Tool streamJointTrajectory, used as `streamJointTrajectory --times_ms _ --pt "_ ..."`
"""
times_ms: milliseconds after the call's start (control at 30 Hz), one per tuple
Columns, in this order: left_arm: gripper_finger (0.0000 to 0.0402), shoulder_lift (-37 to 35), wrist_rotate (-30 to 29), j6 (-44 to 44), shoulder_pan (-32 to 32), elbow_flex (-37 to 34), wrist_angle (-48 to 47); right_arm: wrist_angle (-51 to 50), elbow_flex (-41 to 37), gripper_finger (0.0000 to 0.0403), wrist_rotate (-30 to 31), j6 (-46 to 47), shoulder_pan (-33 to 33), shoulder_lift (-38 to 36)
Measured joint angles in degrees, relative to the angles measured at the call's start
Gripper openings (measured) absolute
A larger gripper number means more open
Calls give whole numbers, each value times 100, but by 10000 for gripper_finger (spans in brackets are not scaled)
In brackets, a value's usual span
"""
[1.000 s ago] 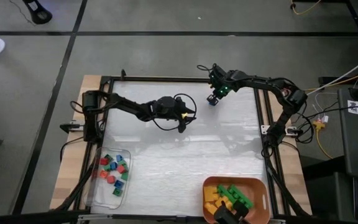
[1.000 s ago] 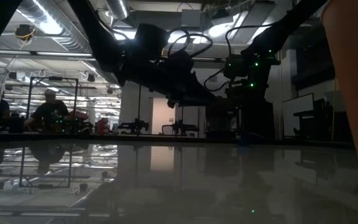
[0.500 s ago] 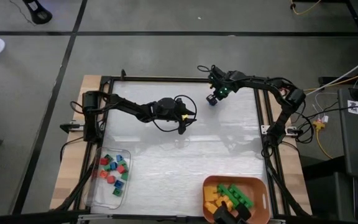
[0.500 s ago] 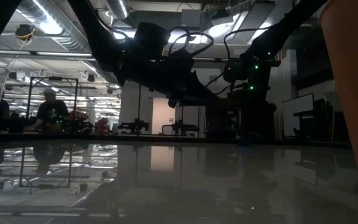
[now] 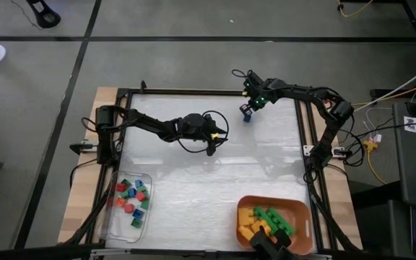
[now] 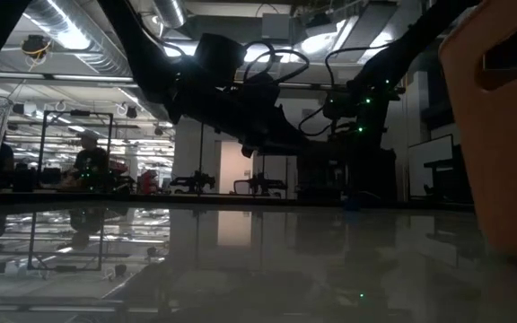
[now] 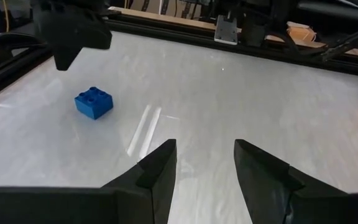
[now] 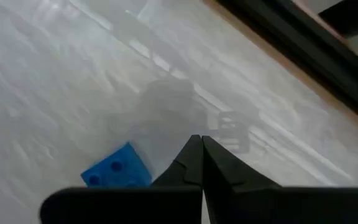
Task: Sort blocks by size
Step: Put the small blue game piece into the transparent bin
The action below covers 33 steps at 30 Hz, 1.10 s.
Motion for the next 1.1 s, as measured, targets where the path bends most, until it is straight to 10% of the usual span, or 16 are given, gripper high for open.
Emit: streamJointTrajectory --times_ms 400,1100 --pt "149 0 -2 52 0 0 -45 -273 0 1 -643 294 54 -130" --pt "149 0 -2 320 0 -2 -148 -242 -600 1 760 1058 1978 -306"
